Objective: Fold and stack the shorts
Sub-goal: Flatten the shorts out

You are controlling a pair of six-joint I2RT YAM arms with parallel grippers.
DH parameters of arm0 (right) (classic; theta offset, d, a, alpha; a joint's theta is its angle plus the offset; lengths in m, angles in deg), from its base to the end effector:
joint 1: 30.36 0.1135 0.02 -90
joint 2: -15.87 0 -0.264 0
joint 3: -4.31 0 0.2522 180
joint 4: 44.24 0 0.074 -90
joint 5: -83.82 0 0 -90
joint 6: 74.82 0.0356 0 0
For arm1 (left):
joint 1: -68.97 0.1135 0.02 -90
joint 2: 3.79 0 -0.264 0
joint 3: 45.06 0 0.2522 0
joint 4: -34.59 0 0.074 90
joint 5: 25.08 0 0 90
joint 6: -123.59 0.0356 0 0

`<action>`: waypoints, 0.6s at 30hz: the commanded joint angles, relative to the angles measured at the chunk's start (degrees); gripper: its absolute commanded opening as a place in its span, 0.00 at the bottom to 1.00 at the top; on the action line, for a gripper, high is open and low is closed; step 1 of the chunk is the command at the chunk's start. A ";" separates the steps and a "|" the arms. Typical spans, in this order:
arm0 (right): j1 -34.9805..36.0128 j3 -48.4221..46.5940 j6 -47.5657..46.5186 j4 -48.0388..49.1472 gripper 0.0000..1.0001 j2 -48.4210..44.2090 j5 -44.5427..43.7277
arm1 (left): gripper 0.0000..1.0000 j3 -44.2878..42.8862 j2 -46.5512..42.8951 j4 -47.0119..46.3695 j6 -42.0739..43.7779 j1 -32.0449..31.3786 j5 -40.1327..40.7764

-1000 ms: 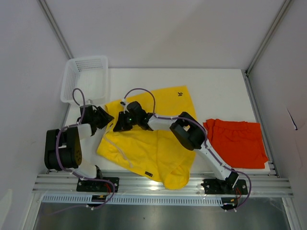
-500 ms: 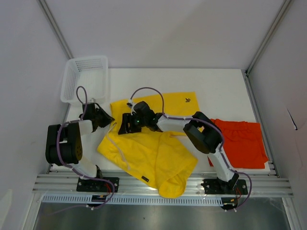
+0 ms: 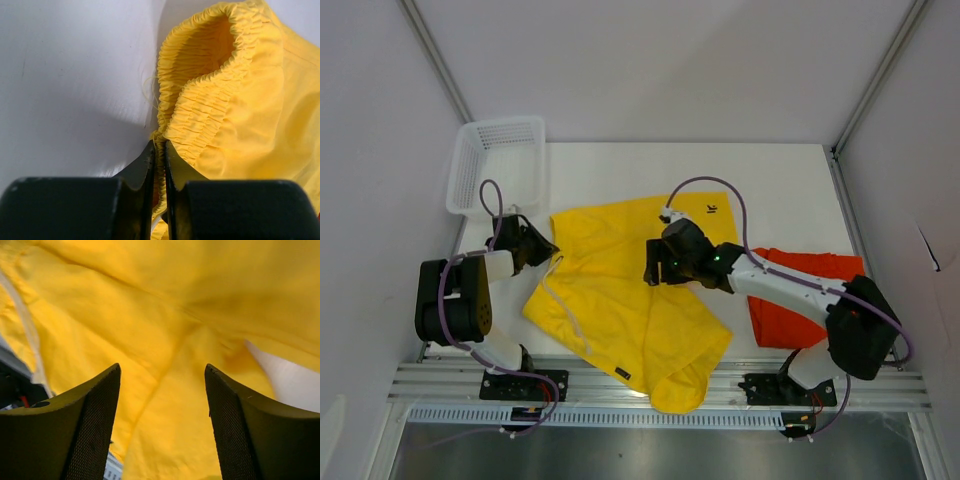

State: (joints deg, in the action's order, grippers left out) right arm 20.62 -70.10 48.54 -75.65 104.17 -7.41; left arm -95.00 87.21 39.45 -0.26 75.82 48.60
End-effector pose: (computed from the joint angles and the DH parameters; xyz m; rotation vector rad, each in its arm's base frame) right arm 0.2109 0.2591 0.2389 -0.3674 2.4416 0.6619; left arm 0.2891 0.0247 0.1341 -0.7038 2.2979 -0.5613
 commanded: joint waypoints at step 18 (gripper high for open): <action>-5.80 33.73 25.43 -24.10 0.64 -48.28 -7.65 | 0.26 1.99 -3.28 0.65 0.27 -0.52 2.78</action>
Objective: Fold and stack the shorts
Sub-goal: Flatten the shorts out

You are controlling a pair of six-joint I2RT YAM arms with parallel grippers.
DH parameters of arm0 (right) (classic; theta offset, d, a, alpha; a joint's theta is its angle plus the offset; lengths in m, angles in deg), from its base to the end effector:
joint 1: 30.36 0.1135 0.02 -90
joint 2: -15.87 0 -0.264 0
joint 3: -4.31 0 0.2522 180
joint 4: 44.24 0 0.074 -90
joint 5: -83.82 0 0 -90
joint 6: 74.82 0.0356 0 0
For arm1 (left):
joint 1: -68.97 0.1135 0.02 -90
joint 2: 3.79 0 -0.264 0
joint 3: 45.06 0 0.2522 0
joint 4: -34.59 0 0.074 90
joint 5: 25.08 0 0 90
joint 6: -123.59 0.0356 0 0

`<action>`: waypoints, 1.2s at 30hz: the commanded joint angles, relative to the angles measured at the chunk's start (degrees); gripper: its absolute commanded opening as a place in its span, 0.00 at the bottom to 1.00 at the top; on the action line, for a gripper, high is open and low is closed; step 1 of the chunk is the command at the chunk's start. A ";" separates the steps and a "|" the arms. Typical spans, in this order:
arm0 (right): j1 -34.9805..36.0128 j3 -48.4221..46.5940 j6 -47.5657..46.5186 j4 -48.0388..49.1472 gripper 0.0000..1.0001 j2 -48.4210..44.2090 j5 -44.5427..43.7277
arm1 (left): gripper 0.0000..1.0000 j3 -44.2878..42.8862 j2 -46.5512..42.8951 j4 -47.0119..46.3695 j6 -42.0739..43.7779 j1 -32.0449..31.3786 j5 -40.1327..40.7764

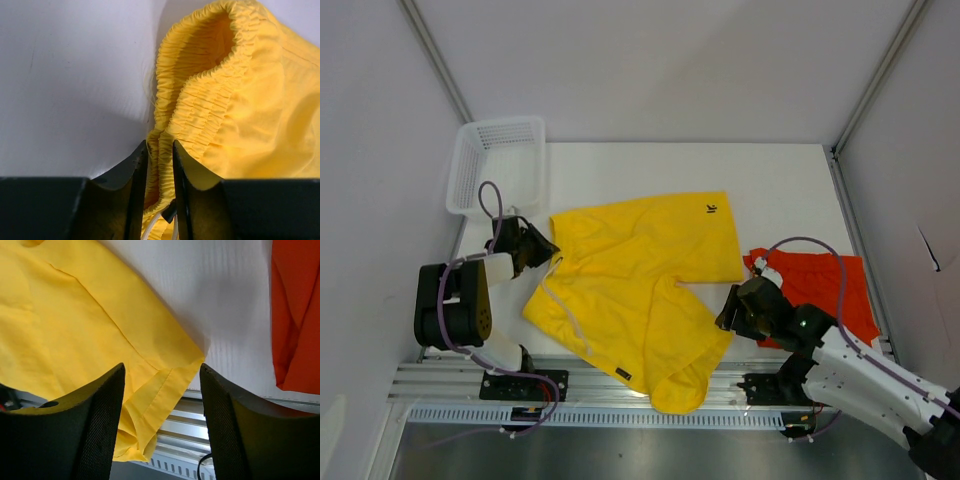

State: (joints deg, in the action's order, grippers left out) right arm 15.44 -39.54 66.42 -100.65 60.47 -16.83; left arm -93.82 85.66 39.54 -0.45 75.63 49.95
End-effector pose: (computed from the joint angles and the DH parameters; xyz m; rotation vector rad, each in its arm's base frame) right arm 0.1046 0.0982 0.2040 0.1944 2.5899 0.4129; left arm 0.2836 0.0239 0.1356 -0.7127 2.2905 -0.5369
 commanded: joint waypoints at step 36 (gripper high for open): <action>-15.03 11.72 6.68 21.55 0.04 -0.74 10.13 | 0.74 9.78 -36.01 14.27 -3.48 -6.04 2.57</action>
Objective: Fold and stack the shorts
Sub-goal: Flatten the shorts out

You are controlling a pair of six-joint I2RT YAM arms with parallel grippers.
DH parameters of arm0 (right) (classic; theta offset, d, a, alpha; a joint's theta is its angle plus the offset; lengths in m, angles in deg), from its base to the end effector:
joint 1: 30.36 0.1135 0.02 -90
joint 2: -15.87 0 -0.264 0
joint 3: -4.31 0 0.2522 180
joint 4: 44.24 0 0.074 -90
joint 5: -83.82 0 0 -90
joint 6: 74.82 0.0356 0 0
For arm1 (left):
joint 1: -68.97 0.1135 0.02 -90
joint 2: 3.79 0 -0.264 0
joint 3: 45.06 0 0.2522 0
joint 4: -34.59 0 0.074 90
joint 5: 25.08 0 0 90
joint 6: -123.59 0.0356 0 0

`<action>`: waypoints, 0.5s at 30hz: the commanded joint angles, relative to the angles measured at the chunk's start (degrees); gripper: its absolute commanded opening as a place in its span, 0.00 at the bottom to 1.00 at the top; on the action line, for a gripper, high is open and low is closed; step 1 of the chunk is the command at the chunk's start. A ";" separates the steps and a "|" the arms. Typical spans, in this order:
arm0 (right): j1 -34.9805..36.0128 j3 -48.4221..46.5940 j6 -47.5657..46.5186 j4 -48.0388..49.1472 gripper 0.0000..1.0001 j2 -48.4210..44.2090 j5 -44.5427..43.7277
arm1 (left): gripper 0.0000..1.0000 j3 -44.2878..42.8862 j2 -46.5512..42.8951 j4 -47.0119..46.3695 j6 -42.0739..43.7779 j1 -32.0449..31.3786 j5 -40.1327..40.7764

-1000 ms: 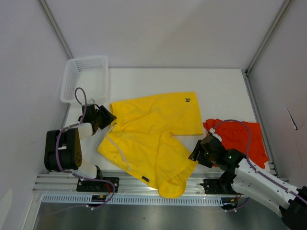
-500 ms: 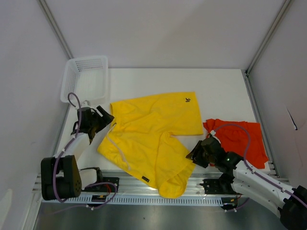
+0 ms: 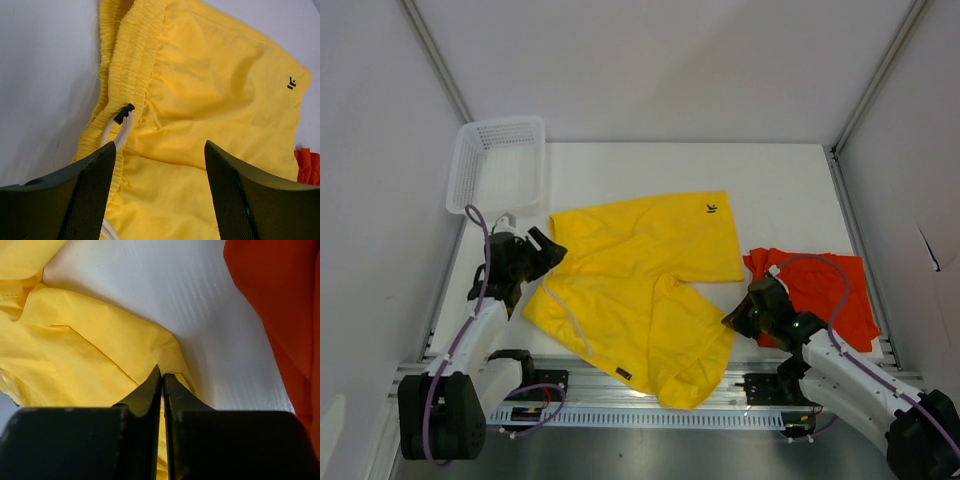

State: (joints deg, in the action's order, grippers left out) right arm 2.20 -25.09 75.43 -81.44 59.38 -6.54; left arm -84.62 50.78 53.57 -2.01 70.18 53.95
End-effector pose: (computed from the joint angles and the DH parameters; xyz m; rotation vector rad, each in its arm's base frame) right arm 0.1195 0.0760 0.1482 0.6238 2.5190 0.6542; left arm 0.2010 -0.0025 0.2024 -0.5884 2.1242 -0.5480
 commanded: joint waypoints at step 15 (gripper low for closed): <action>-20.24 -8.62 -11.03 5.43 0.00 8.44 10.12 | 0.61 4.80 16.44 -17.77 -6.24 -8.77 0.15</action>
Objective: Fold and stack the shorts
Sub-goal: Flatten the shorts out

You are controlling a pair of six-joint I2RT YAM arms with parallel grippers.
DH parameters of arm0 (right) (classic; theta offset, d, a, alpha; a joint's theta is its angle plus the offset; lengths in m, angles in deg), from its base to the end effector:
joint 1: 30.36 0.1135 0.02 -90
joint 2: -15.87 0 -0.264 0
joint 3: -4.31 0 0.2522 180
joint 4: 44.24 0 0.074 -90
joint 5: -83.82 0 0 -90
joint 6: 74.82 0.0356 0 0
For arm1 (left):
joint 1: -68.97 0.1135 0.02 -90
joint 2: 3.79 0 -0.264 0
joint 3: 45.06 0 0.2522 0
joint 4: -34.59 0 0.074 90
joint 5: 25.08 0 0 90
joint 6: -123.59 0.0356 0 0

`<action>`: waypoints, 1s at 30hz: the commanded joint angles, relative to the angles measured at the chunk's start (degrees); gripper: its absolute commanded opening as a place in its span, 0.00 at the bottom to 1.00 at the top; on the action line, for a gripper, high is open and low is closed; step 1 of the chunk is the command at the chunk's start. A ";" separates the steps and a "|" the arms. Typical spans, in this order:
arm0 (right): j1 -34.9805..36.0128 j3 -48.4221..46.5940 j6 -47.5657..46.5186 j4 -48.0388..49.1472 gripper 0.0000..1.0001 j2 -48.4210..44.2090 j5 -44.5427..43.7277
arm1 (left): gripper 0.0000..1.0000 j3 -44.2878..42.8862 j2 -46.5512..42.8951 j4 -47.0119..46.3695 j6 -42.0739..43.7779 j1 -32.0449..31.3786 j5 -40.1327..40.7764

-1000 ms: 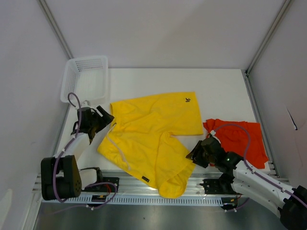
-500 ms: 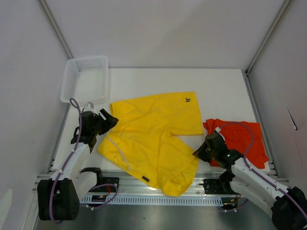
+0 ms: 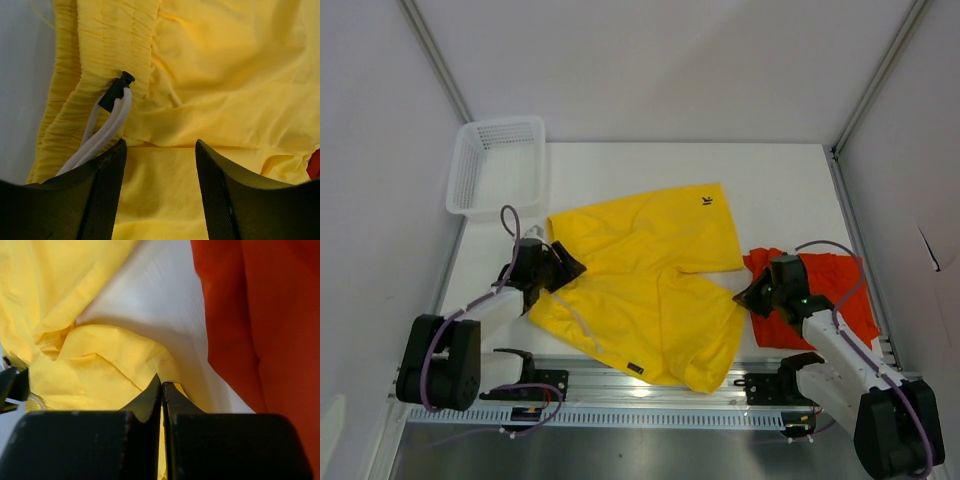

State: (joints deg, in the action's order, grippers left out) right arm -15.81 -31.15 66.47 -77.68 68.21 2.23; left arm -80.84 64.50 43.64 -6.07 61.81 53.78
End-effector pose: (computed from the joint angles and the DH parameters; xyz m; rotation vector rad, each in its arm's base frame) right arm 0.1630 0.0477 0.1652 0.7419 2.4496 0.6596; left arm 0.2140 -0.0338 0.1510 -0.5617 2.2977 -0.6338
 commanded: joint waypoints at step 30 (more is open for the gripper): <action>-10.17 3.23 -8.31 7.72 0.53 1.16 17.43 | 0.61 -7.68 12.03 -4.43 3.18 0.83 8.68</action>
State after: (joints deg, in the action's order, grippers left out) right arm -29.43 -27.78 60.78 -69.75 66.57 20.78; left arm -86.15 74.91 38.66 -5.31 61.68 61.93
